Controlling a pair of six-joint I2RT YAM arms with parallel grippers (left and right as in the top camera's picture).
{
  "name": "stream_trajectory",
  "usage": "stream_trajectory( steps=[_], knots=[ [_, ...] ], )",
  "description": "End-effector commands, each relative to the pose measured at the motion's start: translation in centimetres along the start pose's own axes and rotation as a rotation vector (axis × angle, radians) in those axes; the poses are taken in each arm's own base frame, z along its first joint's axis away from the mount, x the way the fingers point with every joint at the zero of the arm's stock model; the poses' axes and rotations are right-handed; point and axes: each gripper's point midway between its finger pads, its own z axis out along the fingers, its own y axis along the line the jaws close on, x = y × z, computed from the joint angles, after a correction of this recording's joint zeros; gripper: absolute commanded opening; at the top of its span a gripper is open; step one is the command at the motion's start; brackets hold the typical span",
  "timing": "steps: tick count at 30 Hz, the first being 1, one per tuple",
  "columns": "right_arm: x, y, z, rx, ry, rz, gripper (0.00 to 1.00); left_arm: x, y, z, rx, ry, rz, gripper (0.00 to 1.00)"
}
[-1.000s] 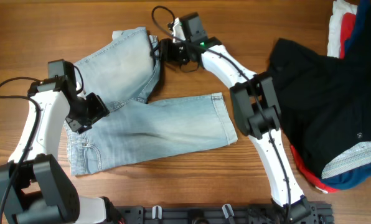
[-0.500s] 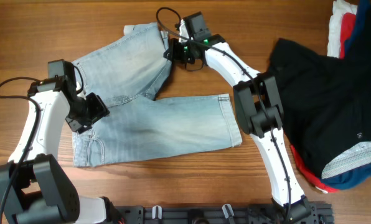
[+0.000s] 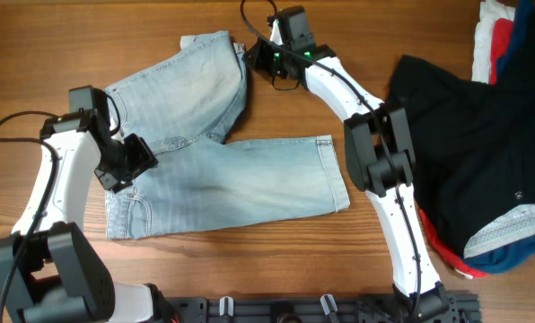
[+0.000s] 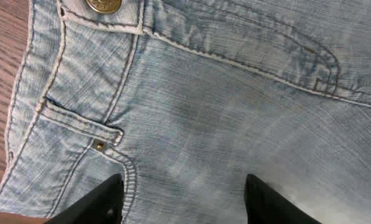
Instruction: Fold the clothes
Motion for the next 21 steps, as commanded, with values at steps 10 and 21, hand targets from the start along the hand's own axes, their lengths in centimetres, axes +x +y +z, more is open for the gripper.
stream_trajectory(
  steps=[10,21],
  knots=[
    [2.1,0.3,1.1,0.031,0.037,-0.007,0.04,0.3,0.1,0.4,-0.012,0.013,0.023,0.62],
    [-2.0,-4.8,-6.2,0.294,-0.033,0.103,0.04,0.3,0.1,0.4,-0.012,0.014,0.023,0.62]
  ],
)
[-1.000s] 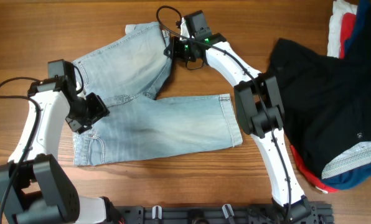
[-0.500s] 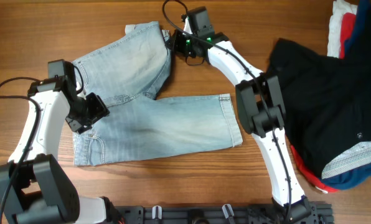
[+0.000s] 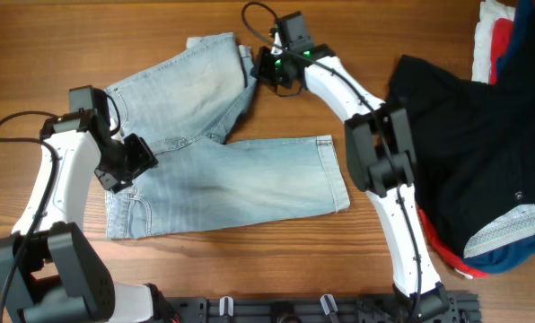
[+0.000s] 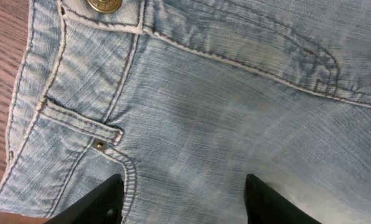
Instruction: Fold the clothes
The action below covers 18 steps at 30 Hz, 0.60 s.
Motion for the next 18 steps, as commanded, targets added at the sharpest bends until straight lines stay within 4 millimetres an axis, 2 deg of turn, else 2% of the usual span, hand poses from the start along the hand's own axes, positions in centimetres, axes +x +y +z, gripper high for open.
stream_trajectory(
  steps=[1,3,4,5,6,7,9,11,12,14,16,18],
  knots=[
    [-5.2,-3.1,-8.2,0.232,-0.187,0.055,0.04,0.3,0.1,0.4,-0.012,0.013,0.023,0.62],
    [-6.3,-4.7,-13.2,0.396,-0.271,0.077,0.04,0.2,0.1,0.4,-0.012,0.013,0.023,0.62],
    [-6.0,-5.2,-15.8,0.478,-0.290,0.082,0.04,0.2,0.1,0.4,-0.012,0.012,0.023,0.62],
    [-5.3,-5.6,-17.0,0.527,-0.277,0.083,0.04,0.2,0.1,0.4,-0.011,0.011,0.023,0.62],
    [-3.8,-6.5,-18.5,0.594,-0.231,0.093,0.12,0.2,0.1,0.4,-0.011,0.010,0.024,0.62],
    [-2.4,-7.3,-19.1,0.640,-0.180,0.102,0.19,0.2,0.1,0.4,-0.011,0.010,0.023,0.62],
    [-0.1,-8.6,-19.7,0.708,-0.090,0.117,0.25,0.2,0.1,0.4,-0.011,0.010,0.023,0.62],
    [1.6,-10.0,-20.6,0.793,-0.027,0.122,0.41,0.2,0.1,0.4,-0.011,0.010,0.024,0.62],
    [1.8,-10.4,-20.9,0.817,-0.022,0.120,0.46,0.2,0.1,0.4,-0.011,0.010,0.023,0.62],
    [1.2,-11.1,-21.6,0.856,-0.051,0.117,0.53,0.2,0.1,0.4,-0.011,0.011,0.024,0.62],
    [0.2,-11.5,-21.7,0.836,-0.076,0.136,0.53,0.2,0.1,0.4,-0.011,0.010,0.024,0.62],
    [-1.7,-10.8,-20.4,0.656,-0.054,0.096,0.50,0.2,0.1,0.4,-0.011,0.010,0.024,0.62]
  ],
)
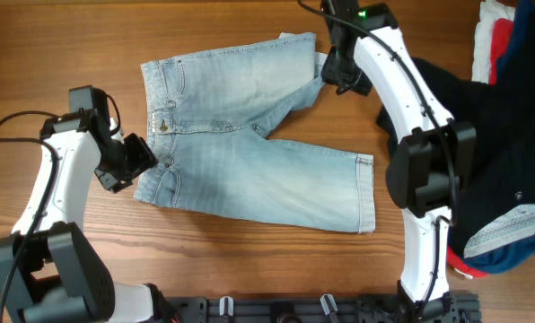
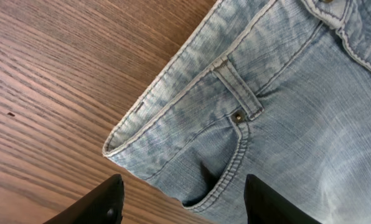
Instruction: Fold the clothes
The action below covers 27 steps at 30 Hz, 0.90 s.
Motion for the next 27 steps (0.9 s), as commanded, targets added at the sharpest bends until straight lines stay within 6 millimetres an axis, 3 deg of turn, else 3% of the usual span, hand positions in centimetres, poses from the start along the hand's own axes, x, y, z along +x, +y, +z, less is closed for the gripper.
stream_trajectory(
  steps=[1,5,6,10,12,15,16,17,20,21,25,27],
  knots=[
    [-2.5,1.1,1.4,-0.191,0.019,-0.030,0.50,0.3,0.1,0.4,-0.012,0.013,0.023,0.62],
    [-3.6,2.6,3.8,-0.338,0.064,0.018,0.50,0.1,0.1,0.4,-0.009,0.008,0.024,0.62],
    [-3.7,3.2,5.2,-0.350,0.065,0.019,0.54,0.1,0.1,0.4,-0.009,0.006,0.024,0.62],
    [-2.5,4.1,8.6,-0.350,0.129,0.064,0.55,0.1,0.1,0.4,-0.009,0.005,0.024,0.62],
    [-1.8,5.5,10.6,-0.398,0.167,0.071,0.55,0.0,0.0,0.4,-0.007,0.002,0.025,0.62],
    [-1.8,6.7,12.1,-0.431,0.173,0.101,0.54,-0.1,0.0,0.4,-0.006,-0.001,0.025,0.62],
    [-1.9,6.9,12.4,-0.435,0.167,0.101,0.42,-0.1,0.0,0.4,-0.006,-0.001,0.025,0.62],
    [-1.9,6.8,12.4,-0.434,0.168,0.102,0.08,-0.1,0.0,0.4,-0.006,-0.001,0.025,0.62],
    [-2.5,3.9,11.2,-0.337,0.153,0.127,0.04,-0.1,0.0,0.4,-0.005,-0.002,0.026,0.62],
    [-3.7,1.6,9.2,-0.256,0.095,0.135,0.04,-0.2,-0.1,0.4,-0.004,-0.005,0.026,0.62],
    [-7.1,-4.2,1.9,-0.023,-0.140,0.159,0.04,-0.3,-0.1,0.4,-0.002,-0.008,0.026,0.62],
    [-7.1,-6.2,-0.2,0.064,-0.183,0.157,0.08,-0.2,-0.1,0.4,-0.003,-0.008,0.026,0.62]
  ],
)
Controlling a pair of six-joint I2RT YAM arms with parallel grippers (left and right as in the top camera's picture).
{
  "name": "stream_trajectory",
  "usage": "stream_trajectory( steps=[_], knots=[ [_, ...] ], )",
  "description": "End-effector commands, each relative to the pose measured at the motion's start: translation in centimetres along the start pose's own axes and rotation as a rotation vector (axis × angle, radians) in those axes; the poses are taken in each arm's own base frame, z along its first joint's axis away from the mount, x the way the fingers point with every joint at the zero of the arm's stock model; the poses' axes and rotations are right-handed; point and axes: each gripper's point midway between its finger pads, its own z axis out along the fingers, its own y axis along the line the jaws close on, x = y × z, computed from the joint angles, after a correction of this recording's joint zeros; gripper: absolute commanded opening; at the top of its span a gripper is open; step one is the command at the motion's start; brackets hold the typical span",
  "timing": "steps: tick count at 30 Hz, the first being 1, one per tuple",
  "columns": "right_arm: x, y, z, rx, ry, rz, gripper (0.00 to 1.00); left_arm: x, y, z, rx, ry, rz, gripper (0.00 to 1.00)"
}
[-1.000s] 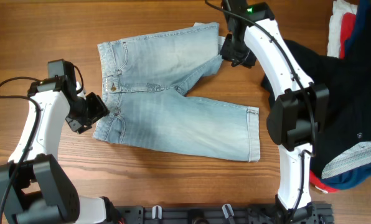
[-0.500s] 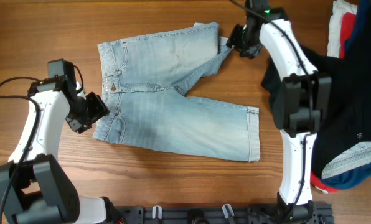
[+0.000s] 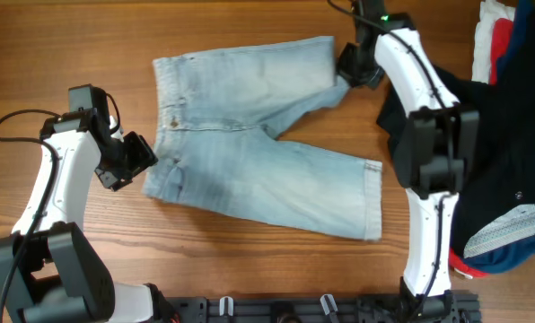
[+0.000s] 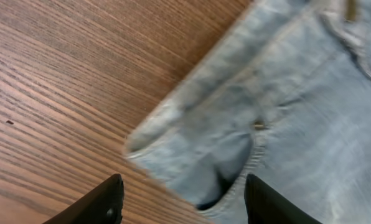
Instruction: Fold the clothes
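Observation:
Light blue denim shorts [image 3: 249, 144] lie spread on the wooden table [image 3: 70, 45], waistband to the left and both legs pointing right. My right gripper [image 3: 348, 70] sits at the hem of the far leg and appears shut on it; its fingers are hidden under the wrist. My left gripper [image 3: 135, 161] stands open just left of the waistband's near corner. In the left wrist view the left gripper [image 4: 182, 202] hovers over the pocket corner of the shorts [image 4: 285, 124], which is blurred, with bare wood to the left.
A large black garment [image 3: 483, 135] covers the right side of the table. White and red clothes [image 3: 494, 36] lie at the back right, blue and red cloth [image 3: 496, 256] at the front right. A black cable [image 3: 16, 121] loops by the left arm.
The shorts have shifted a little to the right, along with my right gripper at the far leg's hem. The waistband corner is farther from my left gripper, which has stayed in place, open.
First the shorts lay more to the left, the far leg bunched, my right gripper at its hem and my left open over the pocket. Then the right gripper was far to the right with the shorts spread and shifted. Now they lie farther right still.

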Motion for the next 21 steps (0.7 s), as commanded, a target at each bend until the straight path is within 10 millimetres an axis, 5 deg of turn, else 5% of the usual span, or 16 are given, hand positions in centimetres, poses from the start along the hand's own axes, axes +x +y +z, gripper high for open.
stream_trajectory(
  steps=[1,7,11,17,18,21],
  knots=[
    [-3.4,-4.0,-6.9,0.172,-0.220,0.021,0.15,0.2,0.1,0.4,-0.010,0.010,0.023,0.62],
    [2.3,-9.4,-6.2,0.403,0.015,-0.047,0.20,0.3,0.1,0.4,-0.012,0.014,0.023,0.62],
    [2.7,-9.7,-6.2,0.417,0.034,-0.056,0.21,-0.1,-0.3,0.4,0.008,-0.001,0.026,0.61],
    [3.6,-4.9,-4.9,0.142,0.120,-0.162,0.20,-4.8,-9.1,-1.5,0.351,-0.221,0.190,0.54],
    [3.7,-4.7,-4.9,0.129,0.128,-0.163,0.20,-5.4,-10.7,-1.9,0.379,-0.275,0.248,0.65],
    [4.1,-4.6,-4.9,0.119,0.148,-0.187,0.20,-6.3,-14.5,-2.1,0.430,-0.377,0.380,0.77]
  ],
)
